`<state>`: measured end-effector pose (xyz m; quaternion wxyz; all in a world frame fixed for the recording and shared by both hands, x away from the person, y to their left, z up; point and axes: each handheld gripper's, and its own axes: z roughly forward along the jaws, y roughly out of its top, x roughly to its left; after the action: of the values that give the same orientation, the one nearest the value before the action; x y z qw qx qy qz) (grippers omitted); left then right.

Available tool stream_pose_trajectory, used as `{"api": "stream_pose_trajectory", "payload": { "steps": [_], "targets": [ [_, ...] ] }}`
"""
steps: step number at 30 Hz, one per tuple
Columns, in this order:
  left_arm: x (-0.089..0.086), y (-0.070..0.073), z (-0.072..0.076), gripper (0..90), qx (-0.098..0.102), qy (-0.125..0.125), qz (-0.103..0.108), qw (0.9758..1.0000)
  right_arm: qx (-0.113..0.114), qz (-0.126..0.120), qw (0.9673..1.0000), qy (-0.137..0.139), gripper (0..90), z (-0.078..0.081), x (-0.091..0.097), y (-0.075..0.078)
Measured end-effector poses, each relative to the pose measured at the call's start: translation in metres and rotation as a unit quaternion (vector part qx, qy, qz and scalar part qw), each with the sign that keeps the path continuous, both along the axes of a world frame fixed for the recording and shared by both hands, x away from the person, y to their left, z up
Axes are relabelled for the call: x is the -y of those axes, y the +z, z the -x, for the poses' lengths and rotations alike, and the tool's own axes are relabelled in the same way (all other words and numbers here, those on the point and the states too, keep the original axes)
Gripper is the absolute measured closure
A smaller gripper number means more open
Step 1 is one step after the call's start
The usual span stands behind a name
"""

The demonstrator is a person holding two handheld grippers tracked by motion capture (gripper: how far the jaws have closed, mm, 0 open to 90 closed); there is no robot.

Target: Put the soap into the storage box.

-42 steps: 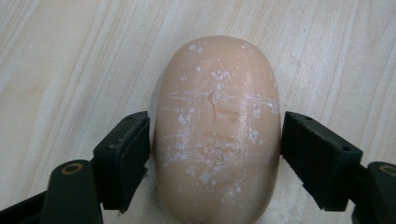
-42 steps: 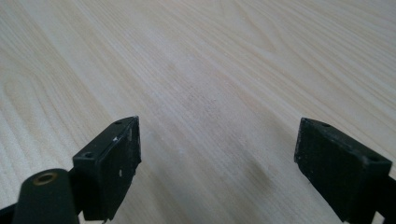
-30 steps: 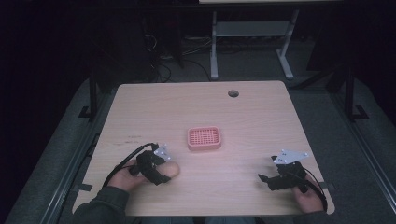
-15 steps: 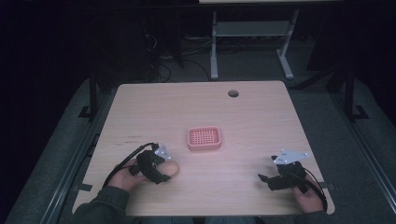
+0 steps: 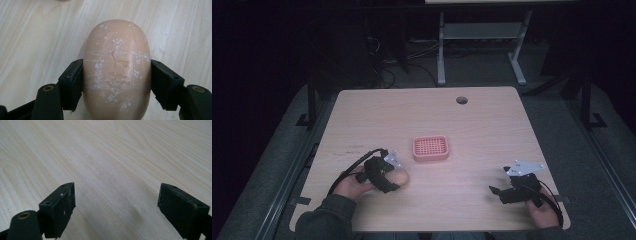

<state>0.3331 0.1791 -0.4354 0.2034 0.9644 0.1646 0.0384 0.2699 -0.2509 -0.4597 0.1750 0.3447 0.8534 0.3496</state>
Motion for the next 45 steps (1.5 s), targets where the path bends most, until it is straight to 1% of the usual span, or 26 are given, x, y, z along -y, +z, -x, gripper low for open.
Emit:
{"api": "stream_pose_trajectory", "payload": {
  "steps": [3, 5, 8, 10, 12, 17, 22, 24, 25, 27, 29, 32, 36, 37, 38, 40, 41, 45],
  "targets": [
    [0.003, 0.001, -0.003, 32.3, -0.003, -0.002, -0.004, 1.0, 0.001, -0.002, 1.0, 0.0, 14.1, 0.0, 0.001, 0.0],
    [0.004, 0.001, -0.004, 32.4, -0.006, 0.0, 0.004, 1.0, -0.001, -0.003, 1.0, -0.001, 14.1, 0.0, 0.002, 0.0],
    [0.005, 0.0, -0.006, 32.4, -0.012, 0.002, 0.001, 0.9999, 0.003, -0.005, 1.0, -0.001, 14.1, 0.0, 0.002, 0.0],
    [0.006, 0.001, -0.007, 32.3, -0.011, -0.001, -0.003, 0.9999, 0.004, -0.006, 1.0, -0.001, 14.1, 0.001, 0.003, 0.0],
    [0.007, 0.002, -0.008, 32.3, -0.013, -0.001, -0.004, 0.9999, 0.003, -0.006, 1.0, 0.0, 14.2, 0.001, 0.002, 0.0],
    [0.01, 0.009, -0.011, 32.4, -0.008, -0.003, -0.003, 1.0, 0.005, -0.007, 1.0, 0.001, 14.1, 0.001, 0.002, 0.001],
    [0.013, 0.014, -0.015, 32.3, -0.009, -0.004, -0.005, 0.9999, 0.004, -0.01, 0.9999, -0.002, 14.2, 0.001, 0.003, 0.001],
    [0.013, 0.015, -0.016, 32.3, -0.009, -0.004, -0.002, 1.0, 0.004, -0.009, 0.9999, -0.001, 14.2, 0.001, 0.003, 0.001],
    [0.014, 0.016, -0.018, 32.4, -0.011, -0.007, -0.006, 0.9999, 0.004, -0.009, 0.9999, -0.001, 14.1, 0.001, 0.003, 0.001],
    [0.014, 0.017, -0.019, 32.3, -0.008, -0.006, -0.004, 0.9999, 0.004, -0.009, 0.9999, 0.0, 14.2, 0.001, 0.003, 0.001],
    [0.015, 0.017, -0.02, 32.4, -0.01, -0.005, -0.002, 0.9999, 0.004, -0.01, 0.9999, 0.0, 14.1, 0.001, 0.003, 0.001],
    [0.016, 0.019, -0.022, 32.4, -0.012, -0.004, -0.005, 0.9999, 0.004, -0.011, 0.9999, -0.001, 14.2, 0.001, 0.003, 0.001],
    [0.018, 0.021, -0.024, 32.4, -0.008, -0.006, -0.004, 0.9999, 0.006, -0.012, 0.9999, 0.0, 14.1, 0.001, 0.003, 0.002],
    [0.019, 0.023, -0.025, 32.4, -0.009, -0.008, -0.007, 0.9999, 0.006, -0.013, 0.9999, 0.0, 14.1, 0.001, 0.003, 0.002],
    [0.02, 0.023, -0.025, 32.3, -0.007, -0.007, -0.005, 0.9999, 0.008, -0.012, 0.9999, 0.001, 14.1, 0.001, 0.003, 0.002],
    [0.021, 0.025, -0.027, 32.4, -0.008, -0.011, -0.007, 0.9999, 0.007, -0.015, 0.9999, 0.0, 14.1, 0.001, 0.003, 0.002],
    [0.022, 0.025, -0.027, 32.3, -0.006, -0.008, -0.005, 0.9999, 0.007, -0.015, 0.9999, -0.001, 14.1, 0.001, 0.003, 0.002],
    [0.025, 0.026, -0.03, 32.4, -0.007, -0.011, -0.009, 0.9999, 0.008, -0.015, 0.9999, 0.002, 14.1, 0.002, 0.004, 0.003]
  ]
}}
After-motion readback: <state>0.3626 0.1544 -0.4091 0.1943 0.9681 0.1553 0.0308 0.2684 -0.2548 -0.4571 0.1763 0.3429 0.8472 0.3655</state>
